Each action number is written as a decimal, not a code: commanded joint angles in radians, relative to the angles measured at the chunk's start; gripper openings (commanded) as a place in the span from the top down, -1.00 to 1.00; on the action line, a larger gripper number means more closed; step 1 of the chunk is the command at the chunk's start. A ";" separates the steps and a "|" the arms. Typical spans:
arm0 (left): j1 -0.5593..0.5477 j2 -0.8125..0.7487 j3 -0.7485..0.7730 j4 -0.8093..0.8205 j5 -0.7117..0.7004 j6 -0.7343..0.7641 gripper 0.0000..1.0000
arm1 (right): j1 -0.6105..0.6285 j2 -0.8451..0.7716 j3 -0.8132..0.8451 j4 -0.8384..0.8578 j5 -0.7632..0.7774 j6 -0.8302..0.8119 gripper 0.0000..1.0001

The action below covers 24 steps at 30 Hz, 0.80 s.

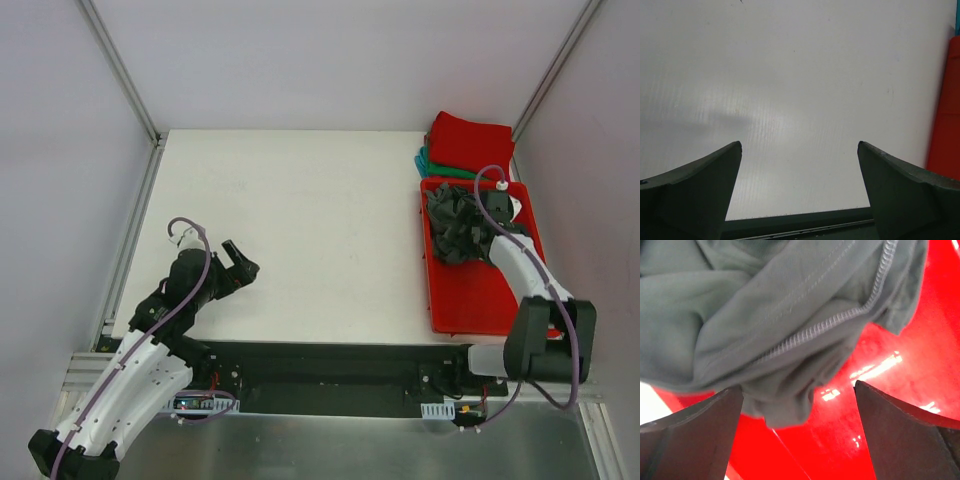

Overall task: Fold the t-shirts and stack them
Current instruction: Grab crumpled tshirt from bin with the right arm

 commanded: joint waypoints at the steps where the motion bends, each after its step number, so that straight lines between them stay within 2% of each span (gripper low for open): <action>1: 0.006 -0.003 -0.015 0.035 0.008 0.027 -0.98 | -0.033 0.180 0.091 0.079 -0.063 0.047 -0.96; 2: 0.006 -0.006 -0.017 0.035 0.009 0.026 -0.98 | -0.034 0.216 0.095 0.093 -0.072 0.050 -0.98; 4: 0.006 -0.010 -0.020 0.035 0.008 0.024 -0.98 | -0.036 0.268 0.098 0.125 -0.107 0.049 -0.81; 7: 0.006 -0.018 -0.026 0.035 -0.002 0.018 -0.98 | -0.038 0.296 0.080 0.175 -0.140 0.049 -0.41; 9: 0.006 -0.021 -0.028 0.036 -0.002 0.020 -0.98 | -0.038 0.287 0.069 0.189 -0.128 0.045 -0.05; 11: 0.006 -0.021 -0.026 0.036 0.000 0.020 -0.98 | -0.038 0.248 0.060 0.189 -0.121 0.026 0.33; 16: 0.005 -0.021 -0.037 0.036 -0.020 0.012 -0.98 | -0.036 0.057 0.067 0.144 -0.137 -0.045 0.71; 18: 0.006 -0.020 -0.038 0.033 -0.021 0.012 -0.98 | -0.031 -0.024 0.097 0.099 -0.146 -0.076 0.98; 24: 0.006 -0.035 -0.048 0.035 -0.023 -0.008 -0.98 | 0.057 -0.229 0.271 -0.083 -0.140 -0.171 0.99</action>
